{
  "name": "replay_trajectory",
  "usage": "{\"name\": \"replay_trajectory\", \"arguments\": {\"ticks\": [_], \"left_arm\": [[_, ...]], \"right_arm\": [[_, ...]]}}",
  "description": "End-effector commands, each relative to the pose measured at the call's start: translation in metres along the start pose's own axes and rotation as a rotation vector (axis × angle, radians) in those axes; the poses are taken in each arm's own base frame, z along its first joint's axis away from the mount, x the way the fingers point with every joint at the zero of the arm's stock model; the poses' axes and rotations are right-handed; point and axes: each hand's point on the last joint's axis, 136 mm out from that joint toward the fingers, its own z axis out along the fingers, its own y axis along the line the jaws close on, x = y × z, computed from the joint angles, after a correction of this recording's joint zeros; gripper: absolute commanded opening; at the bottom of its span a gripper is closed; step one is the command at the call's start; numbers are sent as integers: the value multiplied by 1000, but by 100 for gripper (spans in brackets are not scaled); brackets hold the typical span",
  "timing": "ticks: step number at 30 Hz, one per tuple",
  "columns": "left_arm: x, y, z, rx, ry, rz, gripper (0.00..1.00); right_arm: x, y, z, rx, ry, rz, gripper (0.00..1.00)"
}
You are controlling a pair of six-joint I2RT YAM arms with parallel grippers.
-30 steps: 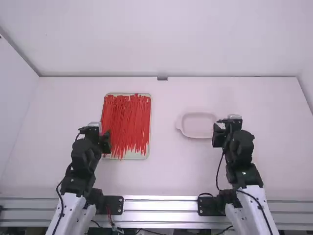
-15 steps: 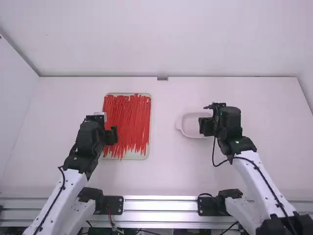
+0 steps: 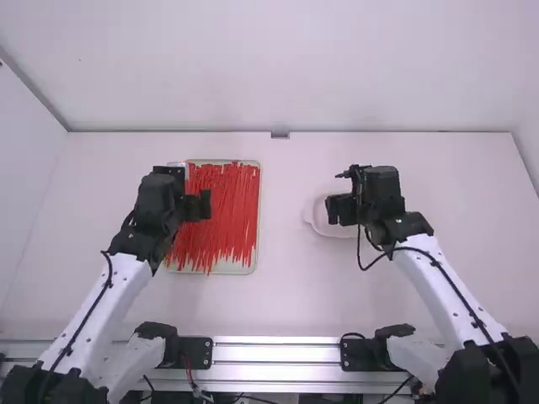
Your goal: Fasten the cable tie
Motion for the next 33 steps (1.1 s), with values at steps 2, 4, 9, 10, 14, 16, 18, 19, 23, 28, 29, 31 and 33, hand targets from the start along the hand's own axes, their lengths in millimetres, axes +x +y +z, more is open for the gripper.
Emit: {"name": "replay_trajectory", "arguments": {"ticks": [2,4,9,10,14,16,18,19,23,28,29,31,33], "left_arm": [[-20,-7,7,11,-2,16,97],[-25,-8,15,10,11,15,98],[-29,-10,32,5,45,36,99],[-30,-10,37,3,53,36,99],[-35,-12,55,-1,89,38,99],[-37,-13,66,-6,127,39,99],[-38,-14,73,-10,158,41,99],[-39,-15,79,-12,177,42,99],[-44,-22,99,15,241,88,99],[-46,-31,122,61,280,103,99],[-45,-32,128,60,285,102,99],[-44,-32,138,60,288,102,99],[-41,-32,151,60,291,101,99]], "right_arm": [[-13,9,2,13,-5,-23,97],[-14,12,4,18,2,-27,98],[-14,16,6,14,6,-38,99],[-15,15,6,16,3,-36,99],[-15,13,5,20,2,-31,99],[-15,14,6,18,2,-33,99],[-15,14,5,19,2,-33,99],[-15,13,5,20,2,-31,99],[-15,13,5,20,3,-31,99],[-15,13,5,20,2,-31,98],[-15,13,5,20,2,-32,98],[-15,14,6,18,3,-34,99],[-15,13,5,21,3,-31,98]]}}
